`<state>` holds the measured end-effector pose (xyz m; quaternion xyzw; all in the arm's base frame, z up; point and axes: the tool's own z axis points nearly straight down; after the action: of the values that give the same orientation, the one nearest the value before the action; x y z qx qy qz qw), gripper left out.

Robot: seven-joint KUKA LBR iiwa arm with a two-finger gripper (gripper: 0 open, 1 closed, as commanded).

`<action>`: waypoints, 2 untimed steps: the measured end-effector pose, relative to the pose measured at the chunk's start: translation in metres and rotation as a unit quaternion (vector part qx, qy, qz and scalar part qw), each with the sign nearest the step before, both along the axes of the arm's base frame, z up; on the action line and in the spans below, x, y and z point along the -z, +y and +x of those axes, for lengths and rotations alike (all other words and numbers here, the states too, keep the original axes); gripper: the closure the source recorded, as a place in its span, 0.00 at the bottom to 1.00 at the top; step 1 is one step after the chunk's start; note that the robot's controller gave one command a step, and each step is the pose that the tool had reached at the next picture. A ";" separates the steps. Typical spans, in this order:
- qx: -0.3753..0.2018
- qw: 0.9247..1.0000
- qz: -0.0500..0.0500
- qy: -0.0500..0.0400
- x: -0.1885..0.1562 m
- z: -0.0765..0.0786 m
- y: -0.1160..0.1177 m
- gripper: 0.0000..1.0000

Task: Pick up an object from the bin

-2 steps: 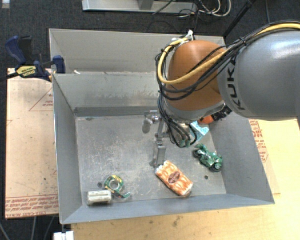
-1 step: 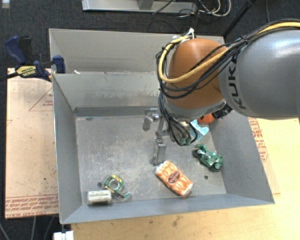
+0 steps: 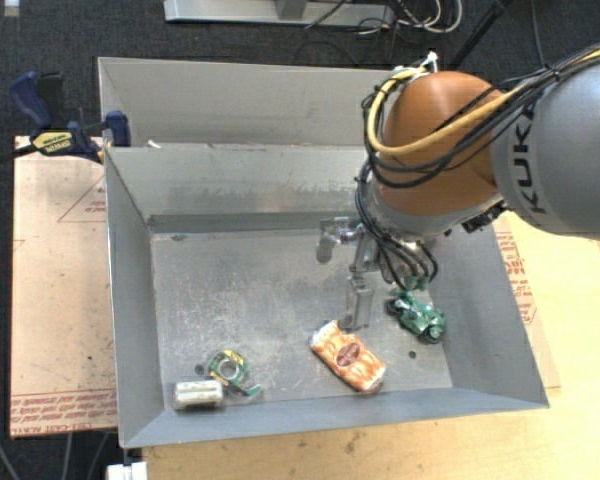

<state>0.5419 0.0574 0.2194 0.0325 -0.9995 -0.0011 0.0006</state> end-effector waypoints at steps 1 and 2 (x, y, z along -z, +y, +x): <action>-0.012 1.000 -0.002 -0.001 -0.015 -0.034 -0.023 0.00; 0.003 1.000 0.000 -0.004 0.038 -0.037 -0.031 0.00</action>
Offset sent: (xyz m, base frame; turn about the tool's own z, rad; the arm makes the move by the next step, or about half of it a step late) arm -0.0372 -0.0369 -0.0569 0.0211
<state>0.5052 0.0264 0.1814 0.0293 -0.9996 -0.0006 -0.0032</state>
